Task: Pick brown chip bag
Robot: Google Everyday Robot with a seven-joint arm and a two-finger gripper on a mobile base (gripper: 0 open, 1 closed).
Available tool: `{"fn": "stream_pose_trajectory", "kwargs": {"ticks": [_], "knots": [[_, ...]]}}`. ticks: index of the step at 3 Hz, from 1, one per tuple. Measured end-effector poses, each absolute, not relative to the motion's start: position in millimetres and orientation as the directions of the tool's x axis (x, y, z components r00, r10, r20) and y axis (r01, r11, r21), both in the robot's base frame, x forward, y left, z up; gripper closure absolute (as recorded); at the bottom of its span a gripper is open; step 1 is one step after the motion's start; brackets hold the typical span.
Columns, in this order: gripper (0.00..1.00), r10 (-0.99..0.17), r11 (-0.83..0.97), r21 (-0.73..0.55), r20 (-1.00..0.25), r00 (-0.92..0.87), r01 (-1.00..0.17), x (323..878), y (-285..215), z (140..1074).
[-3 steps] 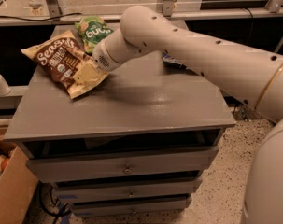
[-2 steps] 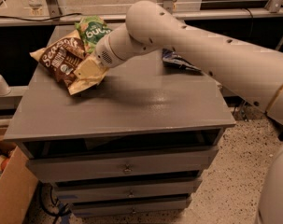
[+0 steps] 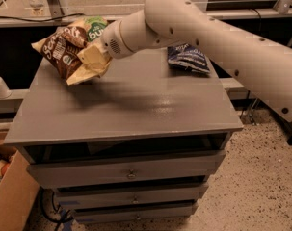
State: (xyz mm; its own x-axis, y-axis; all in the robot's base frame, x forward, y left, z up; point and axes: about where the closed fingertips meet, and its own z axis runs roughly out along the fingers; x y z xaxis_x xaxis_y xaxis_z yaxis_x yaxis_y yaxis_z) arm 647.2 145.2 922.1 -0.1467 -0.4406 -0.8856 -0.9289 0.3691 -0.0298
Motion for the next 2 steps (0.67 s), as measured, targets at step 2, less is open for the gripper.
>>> {"fn": "stream_pose_trajectory", "kwargs": {"ticks": [2], "knots": [[1.0,-0.347,0.36,-0.002,-0.929,-0.132,-0.933,643.4,136.8,949.0]]}}
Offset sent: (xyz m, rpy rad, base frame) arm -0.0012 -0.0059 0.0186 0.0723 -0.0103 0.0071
